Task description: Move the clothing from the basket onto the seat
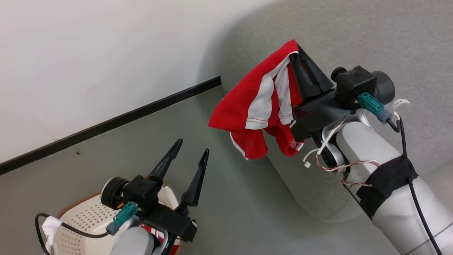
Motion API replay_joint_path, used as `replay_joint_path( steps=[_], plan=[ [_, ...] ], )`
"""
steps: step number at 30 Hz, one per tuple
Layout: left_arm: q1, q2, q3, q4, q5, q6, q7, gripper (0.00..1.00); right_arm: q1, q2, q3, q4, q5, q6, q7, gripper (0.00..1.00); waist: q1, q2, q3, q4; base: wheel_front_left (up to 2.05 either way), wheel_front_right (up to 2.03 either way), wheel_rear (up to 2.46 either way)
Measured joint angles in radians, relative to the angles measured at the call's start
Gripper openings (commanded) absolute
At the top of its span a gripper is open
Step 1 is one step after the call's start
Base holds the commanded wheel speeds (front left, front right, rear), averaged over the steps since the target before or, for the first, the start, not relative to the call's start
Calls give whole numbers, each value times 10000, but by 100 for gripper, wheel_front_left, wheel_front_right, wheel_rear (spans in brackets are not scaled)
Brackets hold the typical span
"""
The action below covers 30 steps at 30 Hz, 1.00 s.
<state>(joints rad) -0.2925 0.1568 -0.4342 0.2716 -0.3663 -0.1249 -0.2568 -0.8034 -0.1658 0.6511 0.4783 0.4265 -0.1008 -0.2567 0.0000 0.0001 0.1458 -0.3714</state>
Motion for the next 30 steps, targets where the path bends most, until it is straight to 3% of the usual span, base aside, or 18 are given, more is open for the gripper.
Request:
replay_joint_path(
  steps=[8, 13, 23, 30],
  plan=[
    [207, -31, -174, -48, 79, -59, 0, 100, 248, -198, -286, -249, -207, 12, 0, 0, 0, 0, 24, -754, 0, 0, 0],
    [198, -242, -510, -61, 130, -59, 0, 100, 433, -863, -706, -487, -347, 12, 0, 0, 0, 0, 48, -1056, 0, 0, 0],
    [198, 84, -970, -362, 173, -59, 0, 100, 187, -2299, -2071, -1108, -564, -8, 0, 0, 0, 0, 516, -905, 0, 0, 0],
    [162, 464, -1227, -677, 173, -59, 0, 100, 27, -2911, -2763, -1494, -679, -105, -2, 0, 0, 0, 1029, -618, 0, 0, 0]
  ],
)
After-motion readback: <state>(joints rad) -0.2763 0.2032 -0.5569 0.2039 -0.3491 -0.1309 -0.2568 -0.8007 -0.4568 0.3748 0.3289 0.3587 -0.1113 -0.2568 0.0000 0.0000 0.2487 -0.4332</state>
